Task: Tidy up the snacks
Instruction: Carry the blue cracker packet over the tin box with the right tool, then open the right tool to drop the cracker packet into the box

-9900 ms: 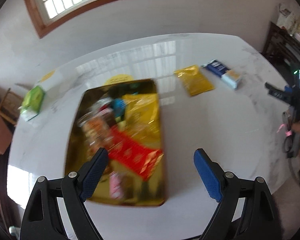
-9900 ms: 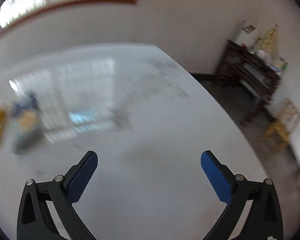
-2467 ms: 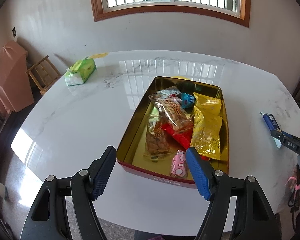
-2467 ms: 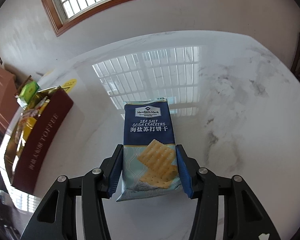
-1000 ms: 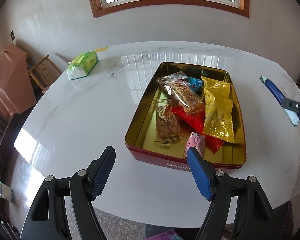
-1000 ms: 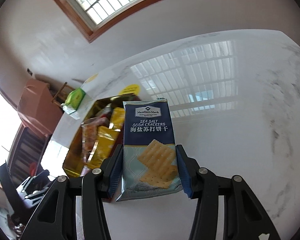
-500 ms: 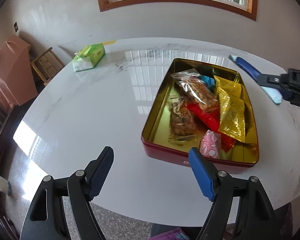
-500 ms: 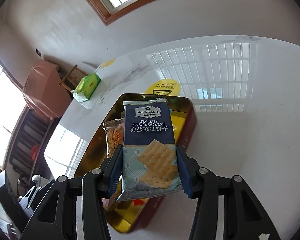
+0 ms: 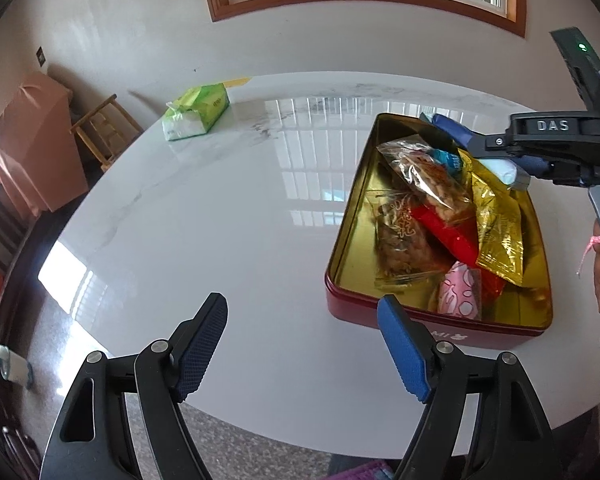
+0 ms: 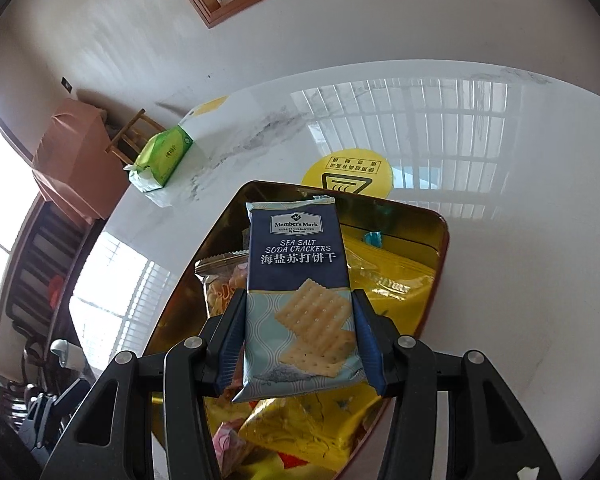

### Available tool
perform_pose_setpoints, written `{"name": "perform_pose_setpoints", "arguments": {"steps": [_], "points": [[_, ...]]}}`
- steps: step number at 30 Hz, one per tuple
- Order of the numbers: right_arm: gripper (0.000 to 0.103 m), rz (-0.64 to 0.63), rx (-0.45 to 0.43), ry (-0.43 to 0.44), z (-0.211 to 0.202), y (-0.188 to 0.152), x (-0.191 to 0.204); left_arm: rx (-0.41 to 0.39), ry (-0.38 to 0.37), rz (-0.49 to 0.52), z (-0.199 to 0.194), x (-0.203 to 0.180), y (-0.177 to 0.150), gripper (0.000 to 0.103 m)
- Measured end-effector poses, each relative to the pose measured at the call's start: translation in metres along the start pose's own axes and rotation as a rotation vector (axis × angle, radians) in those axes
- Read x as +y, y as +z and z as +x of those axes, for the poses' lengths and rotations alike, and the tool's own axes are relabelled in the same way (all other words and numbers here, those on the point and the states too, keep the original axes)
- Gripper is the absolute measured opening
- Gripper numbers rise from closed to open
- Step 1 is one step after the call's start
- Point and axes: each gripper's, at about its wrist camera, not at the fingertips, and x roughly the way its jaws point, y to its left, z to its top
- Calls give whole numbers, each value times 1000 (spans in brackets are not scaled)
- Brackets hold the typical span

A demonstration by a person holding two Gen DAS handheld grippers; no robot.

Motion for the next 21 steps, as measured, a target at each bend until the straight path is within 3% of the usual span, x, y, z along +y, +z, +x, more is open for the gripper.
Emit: {"name": "perform_pose_setpoints", "arguments": {"steps": [14,21], "points": [[51,-52,-13,-29,8,-1,7,-10,-7,19,7,-2,4,78],[60,-92,-117,-14,-26,-12,12,-31,-12,20,1,-4,4,78]]}}
